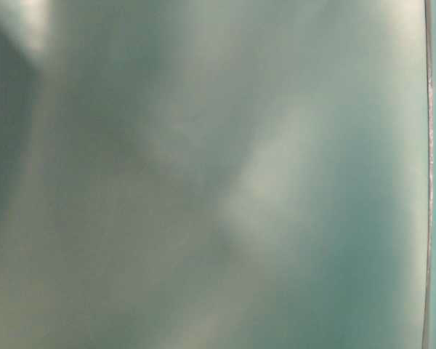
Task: Scoop the yellow hexagonal prism block from the bowl with a spoon using the right arm.
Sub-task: 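Move the right gripper toward the red spoon handle on the spoon rest, then close the right gripper on the red spoon handle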
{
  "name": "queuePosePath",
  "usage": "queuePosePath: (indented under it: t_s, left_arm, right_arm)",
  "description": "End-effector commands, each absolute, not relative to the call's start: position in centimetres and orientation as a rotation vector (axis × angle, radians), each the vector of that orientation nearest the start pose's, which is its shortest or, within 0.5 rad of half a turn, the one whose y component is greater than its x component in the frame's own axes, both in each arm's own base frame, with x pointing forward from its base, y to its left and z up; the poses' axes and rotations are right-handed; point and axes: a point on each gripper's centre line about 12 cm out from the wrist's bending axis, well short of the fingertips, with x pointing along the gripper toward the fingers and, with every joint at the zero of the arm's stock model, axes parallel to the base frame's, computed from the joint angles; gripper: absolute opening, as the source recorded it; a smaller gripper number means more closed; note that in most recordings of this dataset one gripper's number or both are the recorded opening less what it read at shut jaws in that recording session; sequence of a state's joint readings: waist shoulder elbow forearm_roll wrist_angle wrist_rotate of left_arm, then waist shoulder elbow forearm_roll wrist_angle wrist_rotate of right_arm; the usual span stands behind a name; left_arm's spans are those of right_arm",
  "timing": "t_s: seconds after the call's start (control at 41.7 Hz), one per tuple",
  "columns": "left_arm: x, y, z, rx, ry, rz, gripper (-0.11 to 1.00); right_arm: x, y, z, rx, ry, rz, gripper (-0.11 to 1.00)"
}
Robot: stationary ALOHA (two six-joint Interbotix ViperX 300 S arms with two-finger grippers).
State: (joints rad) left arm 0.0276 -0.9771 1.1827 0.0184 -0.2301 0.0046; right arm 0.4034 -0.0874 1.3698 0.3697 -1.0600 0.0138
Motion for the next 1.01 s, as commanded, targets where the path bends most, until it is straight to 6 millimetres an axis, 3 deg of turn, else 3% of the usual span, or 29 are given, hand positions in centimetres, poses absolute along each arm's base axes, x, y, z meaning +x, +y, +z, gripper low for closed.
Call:
queuePosePath:
  t_s: [0.0, 0.264, 0.983]
  left_arm:
    - [19.9, 0.5, 29.5, 0.026, -0.047, 0.025, 0.01]
    - [19.9, 0.6, 29.5, 0.026, -0.046, 0.026, 0.01]
    - [19.9, 0.5, 29.6, 0.026, -0.047, 0.025, 0.01]
  right_arm:
    - [22.5, 5.6, 11.1, 0.104, 0.243, 0.044, 0.47]
    - [22.3, 5.9, 9.6, 0.085, 0.278, 0.037, 0.47]
    - [22.2, 6.5, 8.3, 0.091, 0.341, 0.052, 0.46]
